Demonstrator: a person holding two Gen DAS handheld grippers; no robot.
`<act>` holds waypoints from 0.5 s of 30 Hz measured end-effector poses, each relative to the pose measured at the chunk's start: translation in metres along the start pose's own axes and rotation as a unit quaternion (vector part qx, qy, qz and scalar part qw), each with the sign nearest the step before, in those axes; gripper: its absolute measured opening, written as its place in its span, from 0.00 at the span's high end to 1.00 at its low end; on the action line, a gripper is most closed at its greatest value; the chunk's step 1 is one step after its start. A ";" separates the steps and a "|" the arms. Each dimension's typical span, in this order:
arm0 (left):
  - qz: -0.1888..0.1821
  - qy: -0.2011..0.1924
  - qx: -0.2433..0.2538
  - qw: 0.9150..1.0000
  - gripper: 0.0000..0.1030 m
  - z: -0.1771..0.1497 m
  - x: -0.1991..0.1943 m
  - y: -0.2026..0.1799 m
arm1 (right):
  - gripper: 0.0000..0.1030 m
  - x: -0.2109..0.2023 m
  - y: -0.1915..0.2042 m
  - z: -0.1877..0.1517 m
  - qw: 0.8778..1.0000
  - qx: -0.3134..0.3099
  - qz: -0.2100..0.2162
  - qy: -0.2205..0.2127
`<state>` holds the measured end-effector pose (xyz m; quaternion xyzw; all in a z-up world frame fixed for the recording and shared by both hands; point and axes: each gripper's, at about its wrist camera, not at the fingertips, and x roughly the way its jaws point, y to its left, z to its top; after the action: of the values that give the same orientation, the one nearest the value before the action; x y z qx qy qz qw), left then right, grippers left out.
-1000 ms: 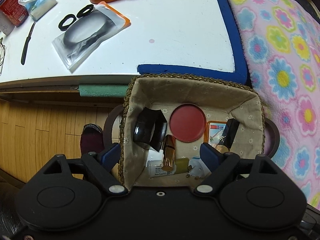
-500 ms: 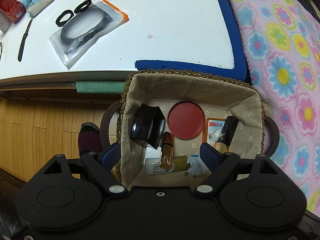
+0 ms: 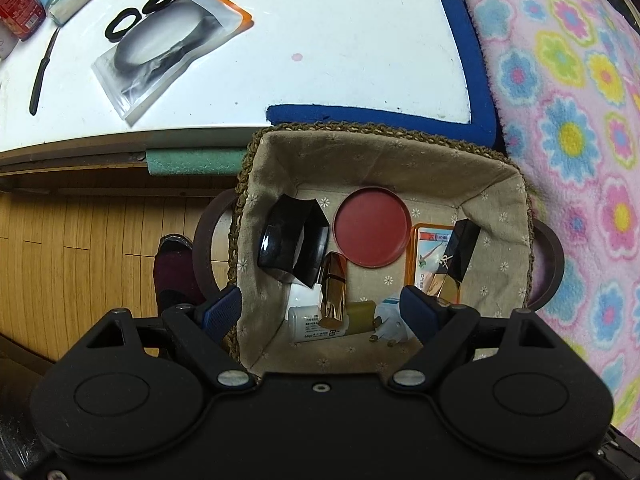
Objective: Organize rigid objects
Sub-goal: 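Move the right tool from the basket back to the dark blue case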
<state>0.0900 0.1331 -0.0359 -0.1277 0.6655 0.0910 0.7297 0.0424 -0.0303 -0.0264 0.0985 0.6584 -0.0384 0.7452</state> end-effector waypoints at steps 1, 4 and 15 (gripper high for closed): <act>-0.002 0.002 0.001 1.000 0.20 -0.001 0.001 0.000 | 0.17 -0.001 -0.001 -0.001 1.000 0.000 0.000 0.000; -0.011 0.010 0.002 1.000 0.20 -0.002 0.003 -0.001 | 0.17 -0.004 -0.004 -0.004 1.000 0.002 0.000 -0.002; -0.026 0.026 0.013 0.999 0.20 -0.005 0.008 -0.006 | 0.16 -0.018 -0.023 -0.015 1.000 0.009 0.004 -0.014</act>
<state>0.0883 0.1253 -0.0436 -0.1374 0.6822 0.0602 0.7156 0.0209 -0.0506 -0.0123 0.1074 0.6474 -0.0431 0.7533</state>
